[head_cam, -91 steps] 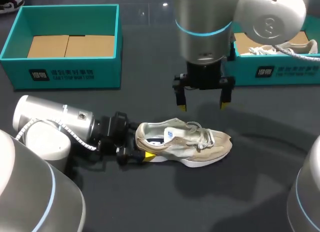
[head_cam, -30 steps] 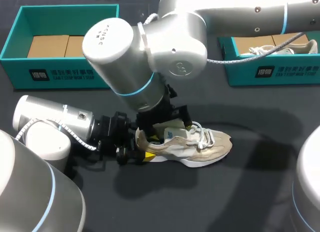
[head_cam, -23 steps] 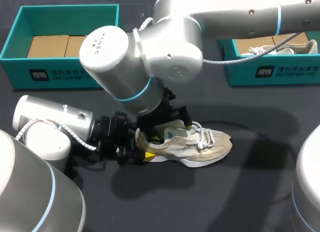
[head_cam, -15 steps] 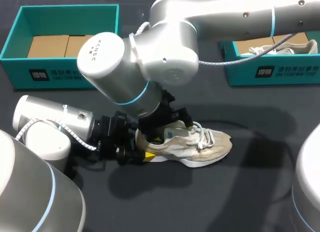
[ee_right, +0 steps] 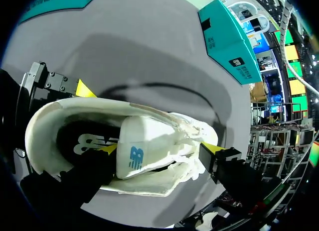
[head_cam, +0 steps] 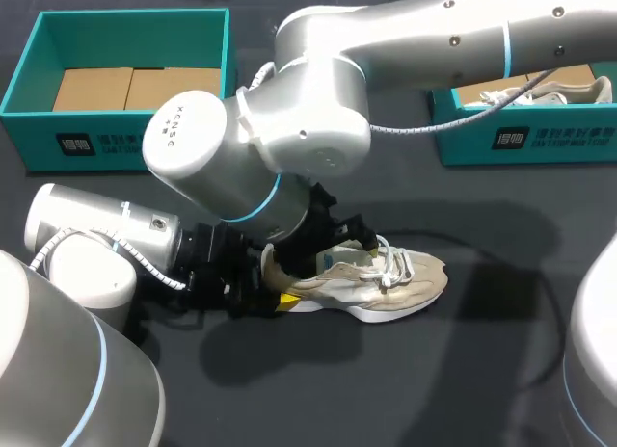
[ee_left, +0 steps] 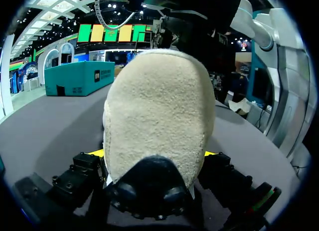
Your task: Take the shoe out of the shoebox, open the shoe tongue, remove and reinsert the insole, then place the shoe into the shoebox
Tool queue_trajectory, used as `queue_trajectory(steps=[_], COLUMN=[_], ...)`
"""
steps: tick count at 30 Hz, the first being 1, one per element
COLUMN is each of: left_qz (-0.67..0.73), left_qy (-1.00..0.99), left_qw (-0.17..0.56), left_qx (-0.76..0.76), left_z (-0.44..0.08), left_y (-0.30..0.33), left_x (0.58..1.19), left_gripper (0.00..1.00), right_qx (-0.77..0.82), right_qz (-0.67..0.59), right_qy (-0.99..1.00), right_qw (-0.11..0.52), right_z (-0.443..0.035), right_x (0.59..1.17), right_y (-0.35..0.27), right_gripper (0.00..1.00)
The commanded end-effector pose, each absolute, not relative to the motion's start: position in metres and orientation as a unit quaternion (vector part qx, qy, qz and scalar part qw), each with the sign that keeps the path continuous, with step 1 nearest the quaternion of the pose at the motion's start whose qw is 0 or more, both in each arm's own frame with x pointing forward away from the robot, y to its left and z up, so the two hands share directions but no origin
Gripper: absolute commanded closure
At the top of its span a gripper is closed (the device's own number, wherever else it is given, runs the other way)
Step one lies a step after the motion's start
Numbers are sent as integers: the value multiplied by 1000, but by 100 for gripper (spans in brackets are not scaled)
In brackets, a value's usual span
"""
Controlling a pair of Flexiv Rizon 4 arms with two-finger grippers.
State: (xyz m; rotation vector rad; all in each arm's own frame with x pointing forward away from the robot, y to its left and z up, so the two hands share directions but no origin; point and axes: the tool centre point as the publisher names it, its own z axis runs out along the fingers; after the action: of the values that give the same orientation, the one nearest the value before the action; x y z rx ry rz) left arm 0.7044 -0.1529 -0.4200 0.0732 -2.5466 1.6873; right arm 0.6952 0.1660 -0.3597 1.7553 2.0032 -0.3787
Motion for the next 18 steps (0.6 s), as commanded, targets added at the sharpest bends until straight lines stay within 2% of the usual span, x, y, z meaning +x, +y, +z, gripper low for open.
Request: queue_trajectory(steps=[1,12,18], left_qz=[550,550,550], left_qy=[-834,-834,-834], left_qw=[43,43,43], left_qx=[24,24,24], left_z=[-422,-422,-422], left_y=[-153,-153,-153], left_x=[707,707,707], left_gripper=[100,100,100], right_qx=[766,766,769], right_qz=[-84,-72,-62], right_qy=[585,590,599], right_qw=[253,244,214], right_z=[-359,-342,-336], right_x=[689,693,688], right_y=[159,137,136], right_gripper=[0,0,0])
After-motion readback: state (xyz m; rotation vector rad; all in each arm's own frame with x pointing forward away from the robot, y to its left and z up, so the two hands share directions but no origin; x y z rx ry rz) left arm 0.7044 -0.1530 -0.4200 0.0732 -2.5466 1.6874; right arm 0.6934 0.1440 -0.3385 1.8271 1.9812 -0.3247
